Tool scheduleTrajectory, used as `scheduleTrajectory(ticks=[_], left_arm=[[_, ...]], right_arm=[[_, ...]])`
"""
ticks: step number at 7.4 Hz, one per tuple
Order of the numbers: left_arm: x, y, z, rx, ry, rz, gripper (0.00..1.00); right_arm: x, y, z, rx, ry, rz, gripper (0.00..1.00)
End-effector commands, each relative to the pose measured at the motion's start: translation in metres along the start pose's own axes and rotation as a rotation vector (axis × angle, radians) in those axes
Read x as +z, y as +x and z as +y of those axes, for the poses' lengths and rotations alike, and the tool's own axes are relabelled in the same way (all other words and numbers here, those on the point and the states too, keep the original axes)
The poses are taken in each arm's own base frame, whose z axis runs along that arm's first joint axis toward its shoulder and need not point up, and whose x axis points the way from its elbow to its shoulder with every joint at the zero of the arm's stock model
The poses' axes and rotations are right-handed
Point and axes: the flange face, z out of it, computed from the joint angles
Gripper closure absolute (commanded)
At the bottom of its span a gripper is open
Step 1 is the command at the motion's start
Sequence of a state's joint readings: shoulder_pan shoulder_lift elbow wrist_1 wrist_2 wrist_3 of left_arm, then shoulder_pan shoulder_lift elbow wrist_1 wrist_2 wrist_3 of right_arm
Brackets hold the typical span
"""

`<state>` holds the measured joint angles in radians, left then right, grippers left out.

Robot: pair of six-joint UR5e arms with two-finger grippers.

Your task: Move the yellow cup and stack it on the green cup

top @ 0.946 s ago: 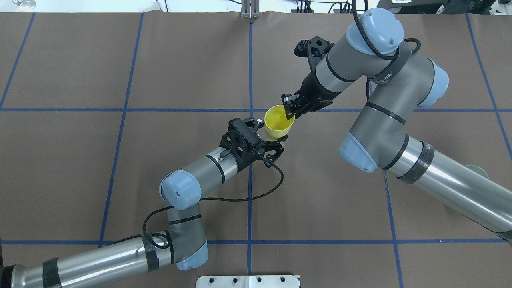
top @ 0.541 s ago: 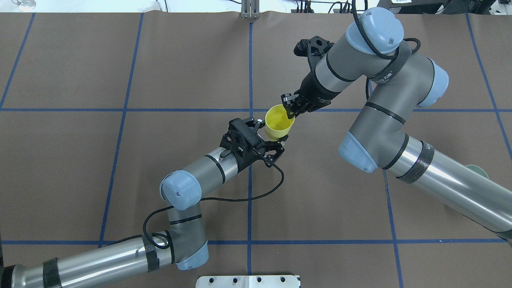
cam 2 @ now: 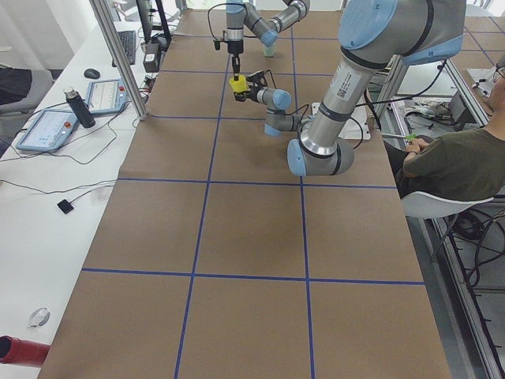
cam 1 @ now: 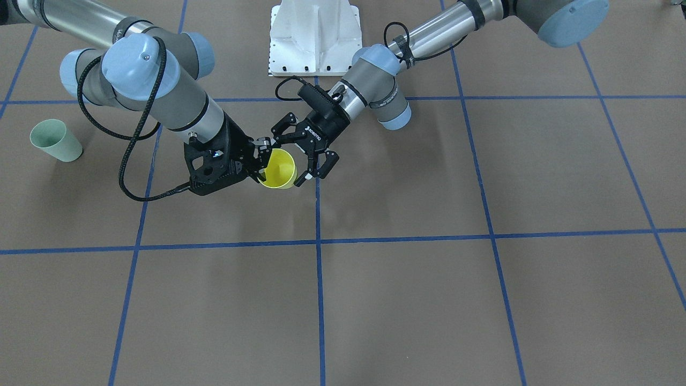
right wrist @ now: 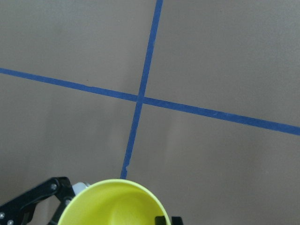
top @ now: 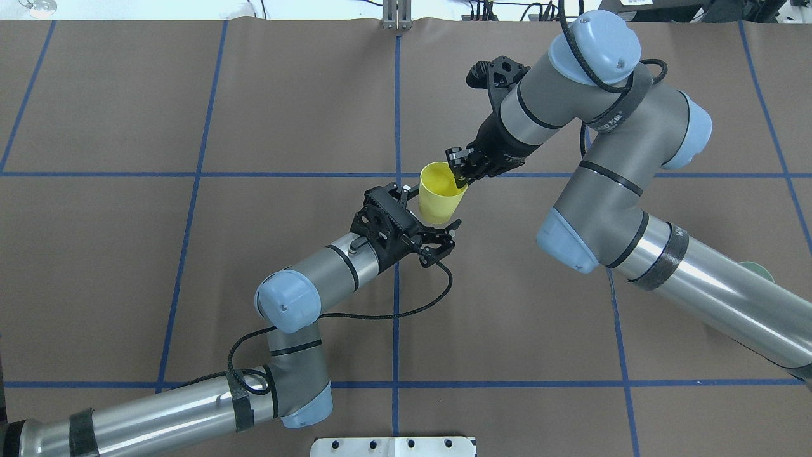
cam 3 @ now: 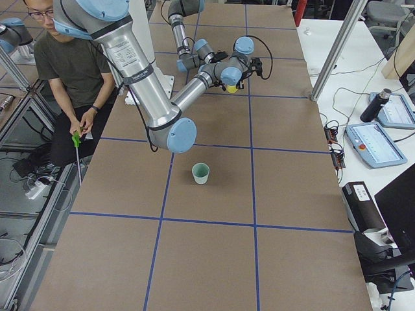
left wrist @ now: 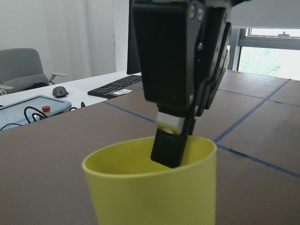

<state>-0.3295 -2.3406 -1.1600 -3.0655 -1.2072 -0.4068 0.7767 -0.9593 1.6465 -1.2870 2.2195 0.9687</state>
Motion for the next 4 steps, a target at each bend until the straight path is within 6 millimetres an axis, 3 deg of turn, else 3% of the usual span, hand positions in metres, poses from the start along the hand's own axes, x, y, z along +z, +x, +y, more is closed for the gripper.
scheduleTrajectory(ticks=[1, 3, 4], left_arm=[[-0.003, 0.0, -0.004, -0.005, 0.009, 0.003, 0.01], [-0.002, -0.011, -0.005, -0.067, 0.018, -0.027, 0.01], [-0.002, -0.017, -0.003, -0.102, 0.044, -0.094, 0.01]], right_arm=[[-0.048, 0.041, 0.004, 0.034, 0.062, 0.008, 1.0], [-0.107, 0.138, 0.033, 0.132, 0.139, 0.073, 1.0], [-0.131, 0.187, 0.067, 0.186, 0.154, 0.11, 1.0]])
